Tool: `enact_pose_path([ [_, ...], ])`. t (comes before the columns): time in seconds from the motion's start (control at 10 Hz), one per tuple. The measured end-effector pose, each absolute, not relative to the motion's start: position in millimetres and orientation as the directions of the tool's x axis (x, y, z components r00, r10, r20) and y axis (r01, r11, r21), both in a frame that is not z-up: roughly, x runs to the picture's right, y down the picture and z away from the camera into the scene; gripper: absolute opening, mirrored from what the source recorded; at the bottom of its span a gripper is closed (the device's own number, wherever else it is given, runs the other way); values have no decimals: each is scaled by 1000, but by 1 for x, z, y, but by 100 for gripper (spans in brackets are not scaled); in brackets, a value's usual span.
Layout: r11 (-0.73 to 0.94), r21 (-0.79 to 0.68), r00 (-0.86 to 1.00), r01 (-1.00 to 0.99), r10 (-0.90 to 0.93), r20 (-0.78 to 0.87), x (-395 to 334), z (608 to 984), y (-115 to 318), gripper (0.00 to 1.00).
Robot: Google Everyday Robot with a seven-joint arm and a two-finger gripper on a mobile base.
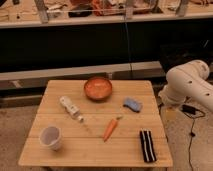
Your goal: Place the pepper in the ceramic bowl
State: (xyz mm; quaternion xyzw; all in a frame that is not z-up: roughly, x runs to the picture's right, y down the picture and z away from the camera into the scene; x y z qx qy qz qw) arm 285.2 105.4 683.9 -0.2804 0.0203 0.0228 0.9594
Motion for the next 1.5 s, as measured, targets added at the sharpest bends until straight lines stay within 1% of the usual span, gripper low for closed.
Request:
enact_pose_path([
  [1.1, 842, -537, 998, -55, 32, -51, 284, 684, 106, 80],
  [1.3, 844, -534, 999, -50, 30, -45, 268, 688, 109, 80],
  [1.5, 847, -530, 999, -34, 23, -28, 234, 695, 112, 80],
])
